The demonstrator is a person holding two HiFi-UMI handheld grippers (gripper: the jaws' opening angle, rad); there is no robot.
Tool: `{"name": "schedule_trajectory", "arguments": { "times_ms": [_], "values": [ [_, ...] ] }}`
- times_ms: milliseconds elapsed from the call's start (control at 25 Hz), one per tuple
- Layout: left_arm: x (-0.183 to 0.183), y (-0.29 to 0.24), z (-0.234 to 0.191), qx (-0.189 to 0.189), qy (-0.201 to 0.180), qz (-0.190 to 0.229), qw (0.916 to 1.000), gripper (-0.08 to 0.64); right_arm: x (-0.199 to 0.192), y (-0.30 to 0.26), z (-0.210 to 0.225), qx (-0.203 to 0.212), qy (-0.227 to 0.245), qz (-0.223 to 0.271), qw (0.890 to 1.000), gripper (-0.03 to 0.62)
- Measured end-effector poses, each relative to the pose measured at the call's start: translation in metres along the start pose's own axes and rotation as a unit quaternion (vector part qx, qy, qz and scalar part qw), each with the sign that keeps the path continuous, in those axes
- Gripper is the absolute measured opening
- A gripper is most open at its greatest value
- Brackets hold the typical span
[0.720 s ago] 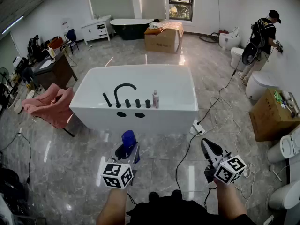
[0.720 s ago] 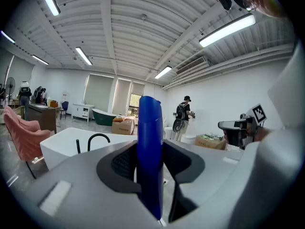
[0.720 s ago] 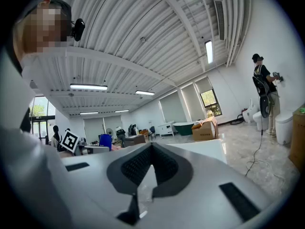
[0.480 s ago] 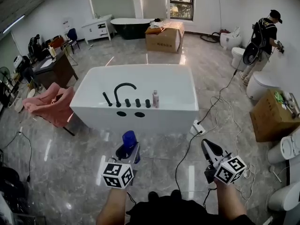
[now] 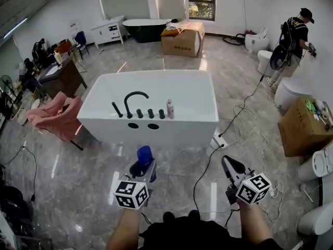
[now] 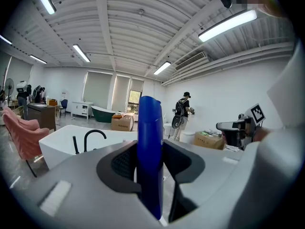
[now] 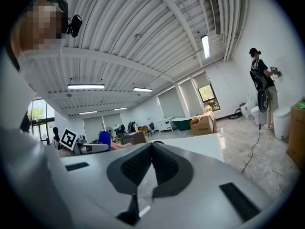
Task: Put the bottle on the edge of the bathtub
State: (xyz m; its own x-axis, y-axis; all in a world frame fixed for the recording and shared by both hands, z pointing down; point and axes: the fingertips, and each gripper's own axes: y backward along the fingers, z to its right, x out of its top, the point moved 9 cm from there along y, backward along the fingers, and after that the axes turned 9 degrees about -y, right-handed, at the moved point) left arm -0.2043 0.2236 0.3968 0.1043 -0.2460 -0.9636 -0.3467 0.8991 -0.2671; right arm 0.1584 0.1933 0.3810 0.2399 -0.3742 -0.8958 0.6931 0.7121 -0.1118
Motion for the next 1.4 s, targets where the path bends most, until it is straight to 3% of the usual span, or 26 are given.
{"name": "schedule_trajectory", "arguments": {
  "times_ms": [720, 1040, 1400],
  "values": [
    [0.01, -0.035, 0.055, -0.016, -0.003, 0.007, 0.9998, 0.161, 0.004, 0.045, 0.045, -0.015, -0.012, -0.008, 1.0, 0.012],
    [0.02, -0.091, 0.025, -0.032, -0.008, 0.016, 0.9993, 0.161, 0.017, -0.003, 0.068, -0.026, -0.022, -0.013, 0.999, 0.012],
    [0.033, -0.169, -0.043, -0.047, -0.018, 0.017, 0.9986, 0.161, 0.04, -0.099, 0.094, -0.04, -0.019, -0.026, 0.999, 0.012]
  ]
}}
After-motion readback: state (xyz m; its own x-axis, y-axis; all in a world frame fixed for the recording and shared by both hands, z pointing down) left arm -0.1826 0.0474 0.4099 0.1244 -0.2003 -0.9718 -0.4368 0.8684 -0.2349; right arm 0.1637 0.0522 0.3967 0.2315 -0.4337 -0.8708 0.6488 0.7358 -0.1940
